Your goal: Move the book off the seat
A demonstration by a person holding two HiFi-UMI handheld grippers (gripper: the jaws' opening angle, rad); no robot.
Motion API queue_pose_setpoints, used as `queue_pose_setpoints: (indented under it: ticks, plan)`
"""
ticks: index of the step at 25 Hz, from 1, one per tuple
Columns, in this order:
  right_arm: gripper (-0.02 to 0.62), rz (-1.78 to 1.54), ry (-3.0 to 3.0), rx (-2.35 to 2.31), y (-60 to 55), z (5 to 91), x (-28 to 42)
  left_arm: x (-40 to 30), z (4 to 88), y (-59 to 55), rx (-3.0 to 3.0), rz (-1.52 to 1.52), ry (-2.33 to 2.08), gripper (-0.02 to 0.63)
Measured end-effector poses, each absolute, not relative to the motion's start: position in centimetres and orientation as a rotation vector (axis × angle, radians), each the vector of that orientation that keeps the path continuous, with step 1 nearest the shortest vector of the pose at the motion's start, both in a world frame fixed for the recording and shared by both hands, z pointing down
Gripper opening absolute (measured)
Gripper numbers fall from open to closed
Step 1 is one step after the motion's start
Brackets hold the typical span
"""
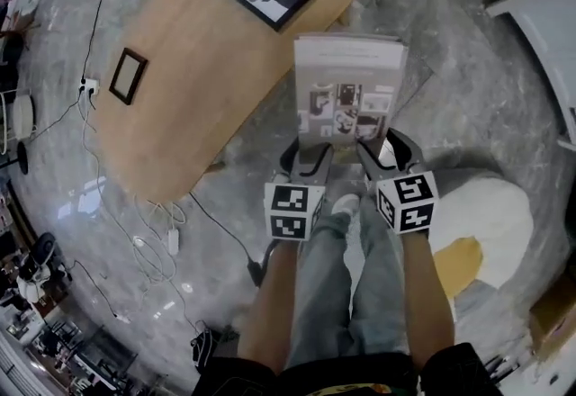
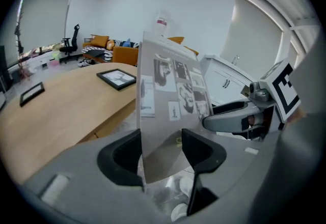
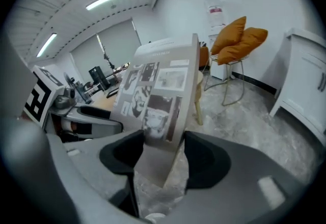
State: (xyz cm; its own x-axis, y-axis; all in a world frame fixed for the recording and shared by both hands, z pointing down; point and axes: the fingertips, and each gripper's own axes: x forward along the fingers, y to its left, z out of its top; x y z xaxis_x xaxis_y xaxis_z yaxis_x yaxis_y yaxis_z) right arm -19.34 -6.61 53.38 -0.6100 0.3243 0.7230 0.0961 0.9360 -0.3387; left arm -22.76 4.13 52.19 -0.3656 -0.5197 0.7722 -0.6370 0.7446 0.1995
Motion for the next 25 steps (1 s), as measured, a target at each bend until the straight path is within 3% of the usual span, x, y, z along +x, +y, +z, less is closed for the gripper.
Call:
queue_pose_setpoints:
  ticks: [25]
  plan:
    - [0.242, 0.099, -2.009, -0.937, 8.6, 55.5, -41.5, -38.7, 53.4, 19.4, 0.189, -0.077, -2.131, 0.244]
